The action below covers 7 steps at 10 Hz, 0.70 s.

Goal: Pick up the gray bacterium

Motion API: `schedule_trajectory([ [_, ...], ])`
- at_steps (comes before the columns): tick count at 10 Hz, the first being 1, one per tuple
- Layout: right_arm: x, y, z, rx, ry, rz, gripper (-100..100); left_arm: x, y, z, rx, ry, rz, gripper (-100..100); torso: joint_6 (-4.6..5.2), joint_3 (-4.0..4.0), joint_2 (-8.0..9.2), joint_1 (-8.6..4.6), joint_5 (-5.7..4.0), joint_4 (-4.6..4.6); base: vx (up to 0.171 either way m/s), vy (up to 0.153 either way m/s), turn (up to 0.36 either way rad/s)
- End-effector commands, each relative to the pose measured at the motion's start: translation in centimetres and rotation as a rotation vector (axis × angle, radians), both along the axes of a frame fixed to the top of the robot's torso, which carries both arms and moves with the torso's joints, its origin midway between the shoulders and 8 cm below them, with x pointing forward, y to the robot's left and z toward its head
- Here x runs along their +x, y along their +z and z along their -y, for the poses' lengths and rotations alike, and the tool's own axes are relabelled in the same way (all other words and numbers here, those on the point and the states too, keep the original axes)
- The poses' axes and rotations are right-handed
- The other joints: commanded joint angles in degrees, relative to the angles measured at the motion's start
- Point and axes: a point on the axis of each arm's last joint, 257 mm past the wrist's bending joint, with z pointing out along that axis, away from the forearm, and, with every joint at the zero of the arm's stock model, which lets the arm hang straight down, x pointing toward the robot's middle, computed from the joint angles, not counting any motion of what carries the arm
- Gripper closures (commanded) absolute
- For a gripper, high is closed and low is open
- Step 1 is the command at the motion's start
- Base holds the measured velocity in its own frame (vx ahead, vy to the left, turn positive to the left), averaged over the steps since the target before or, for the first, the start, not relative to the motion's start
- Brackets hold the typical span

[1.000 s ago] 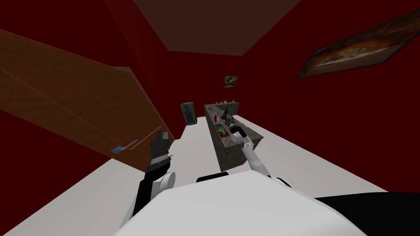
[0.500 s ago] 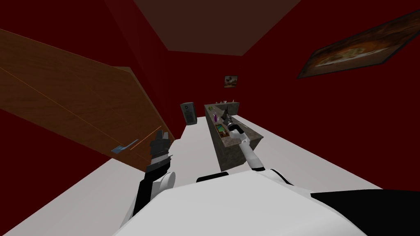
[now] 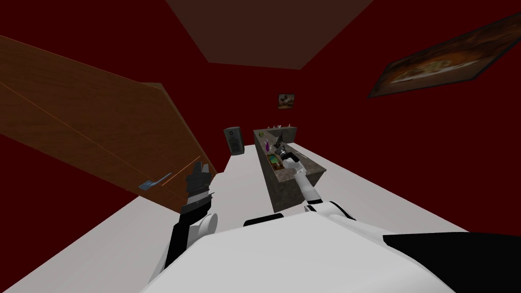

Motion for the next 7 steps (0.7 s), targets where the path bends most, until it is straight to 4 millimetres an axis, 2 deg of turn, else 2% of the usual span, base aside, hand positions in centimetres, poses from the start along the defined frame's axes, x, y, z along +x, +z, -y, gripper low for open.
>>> schedule_trajectory([
  [1,0.8,-1.2,-0.2,0.031,0.007,-0.039,-100,0.0,0.0,0.0,0.0,0.0,0.0,0,0.0,0.0,0.0,0.0,0.0,0.0,-0.01,-0.008,0.003],
  [2,1.7,-1.3,-0.7,0.09,0.026,-0.072,-100,0.0,0.0,0.0,0.0,0.0,0.0,0,0.01,0.0,0.01,-0.01,-0.01,-0.01,-0.014,-0.014,-0.002],
  [3,2.0,-2.7,-0.6,0.093,0.022,-0.101,-100,0.0,0.0,0.0,0.0,0.0,0.0,0,0.0,0.01,0.01,-0.03,-0.01,0.0,-0.01,-0.014,0.002],
  [4,2.0,-2.8,-0.6,0.093,0.022,-0.103,-100,0.0,0.0,0.0,0.0,0.0,0.0,0,0.01,0.01,0.02,-0.02,-0.01,0.0,0.0,0.0,0.0],
  [5,2.9,-2.7,-1.3,0.152,0.041,-0.134,-100,0.0,0.0,0.0,0.0,0.0,0.0,0,0.02,0.0,0.01,-0.01,-0.01,0.0,-0.013,-0.014,-0.006],
  [6,3.0,-4.0,-1.2,0.154,0.036,-0.159,-100,0.0,0.0,0.0,0.0,0.0,0.0,0,0.0,0.01,0.02,-0.03,-0.01,0.0,-0.014,-0.015,0.005],
  [7,3.9,-3.7,-2.0,0.212,0.056,-0.187,-100,0.0,0.0,0.0,0.0,0.0,0.0,0,0.01,0.01,0.02,-0.04,-0.01,0.0,-0.015,-0.026,0.0],
])
